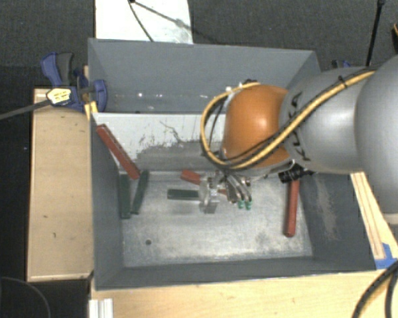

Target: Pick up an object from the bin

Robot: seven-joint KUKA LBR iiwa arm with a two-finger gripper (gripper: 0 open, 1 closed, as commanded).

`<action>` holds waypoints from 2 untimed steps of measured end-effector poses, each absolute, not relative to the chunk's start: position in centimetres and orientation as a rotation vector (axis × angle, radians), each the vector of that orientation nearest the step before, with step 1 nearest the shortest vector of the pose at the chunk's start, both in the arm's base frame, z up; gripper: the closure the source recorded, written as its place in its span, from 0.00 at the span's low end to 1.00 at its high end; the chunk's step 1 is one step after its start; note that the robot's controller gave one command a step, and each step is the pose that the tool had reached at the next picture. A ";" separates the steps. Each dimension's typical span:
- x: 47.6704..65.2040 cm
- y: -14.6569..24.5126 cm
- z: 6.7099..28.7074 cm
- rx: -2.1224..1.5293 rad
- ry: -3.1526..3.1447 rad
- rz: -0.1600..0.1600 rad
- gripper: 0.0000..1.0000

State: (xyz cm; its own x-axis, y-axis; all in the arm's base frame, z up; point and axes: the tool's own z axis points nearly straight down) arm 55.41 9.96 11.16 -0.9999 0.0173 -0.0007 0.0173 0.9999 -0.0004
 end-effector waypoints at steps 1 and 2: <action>55.4 10.2 11.0 0.030 3.142 0.001 0.00; 58.9 15.2 6.9 -0.181 3.133 0.004 0.00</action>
Offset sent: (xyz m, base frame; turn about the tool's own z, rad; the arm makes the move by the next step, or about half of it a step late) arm 0.0000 0.0000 0.0000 0.0000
